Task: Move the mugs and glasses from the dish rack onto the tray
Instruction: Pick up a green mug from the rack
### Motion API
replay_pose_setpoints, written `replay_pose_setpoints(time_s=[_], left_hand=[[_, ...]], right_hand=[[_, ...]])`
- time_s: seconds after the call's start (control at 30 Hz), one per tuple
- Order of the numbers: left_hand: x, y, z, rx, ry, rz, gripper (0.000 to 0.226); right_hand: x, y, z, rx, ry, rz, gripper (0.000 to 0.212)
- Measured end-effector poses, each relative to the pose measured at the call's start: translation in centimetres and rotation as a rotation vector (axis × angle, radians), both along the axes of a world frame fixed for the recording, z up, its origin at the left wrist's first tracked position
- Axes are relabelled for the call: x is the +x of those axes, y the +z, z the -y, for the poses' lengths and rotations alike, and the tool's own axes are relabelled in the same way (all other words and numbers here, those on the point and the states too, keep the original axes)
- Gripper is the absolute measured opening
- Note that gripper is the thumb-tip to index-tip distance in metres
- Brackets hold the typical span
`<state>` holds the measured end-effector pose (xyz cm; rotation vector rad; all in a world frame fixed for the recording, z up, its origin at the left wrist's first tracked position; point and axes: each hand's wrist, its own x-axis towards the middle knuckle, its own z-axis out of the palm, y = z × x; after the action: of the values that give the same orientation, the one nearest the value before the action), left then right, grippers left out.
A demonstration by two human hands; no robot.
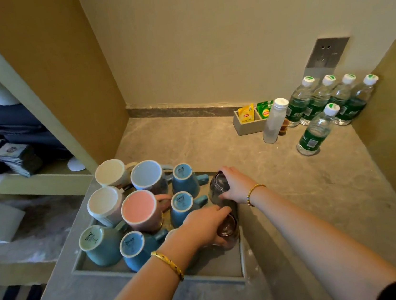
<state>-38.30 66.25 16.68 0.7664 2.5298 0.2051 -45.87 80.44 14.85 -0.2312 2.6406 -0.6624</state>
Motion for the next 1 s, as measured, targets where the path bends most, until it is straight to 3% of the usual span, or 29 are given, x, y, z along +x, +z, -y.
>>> replay_pose_setpoints(time_s=[0.43,0.6,0.83,1.0], left_hand=[[-0.8,0.2,-0.3,0.014,0.089,0.046,0.079],[-1.9,0.1,-0.9,0.006,0.075,0.009,0.079],[-2.5,-0.6,-1.3,0.125,0.215,-0.075,0.072],[-3.3,-0.8,-1.1,0.099,0.197,-0.121,0.071]], right_hand=[[-2.5,-0.6,0.2,0.004,0.002,0.022,0.085],[-2.7,-0.2,-0.7,-0.077,0.053,0.145,0.089],[0.5,-0.6,-2.2,-0.309,-0.242,0.006,0.068],[3.7,-1.9,-2.7,-0.403,-0.373,-0.009,0.047]])
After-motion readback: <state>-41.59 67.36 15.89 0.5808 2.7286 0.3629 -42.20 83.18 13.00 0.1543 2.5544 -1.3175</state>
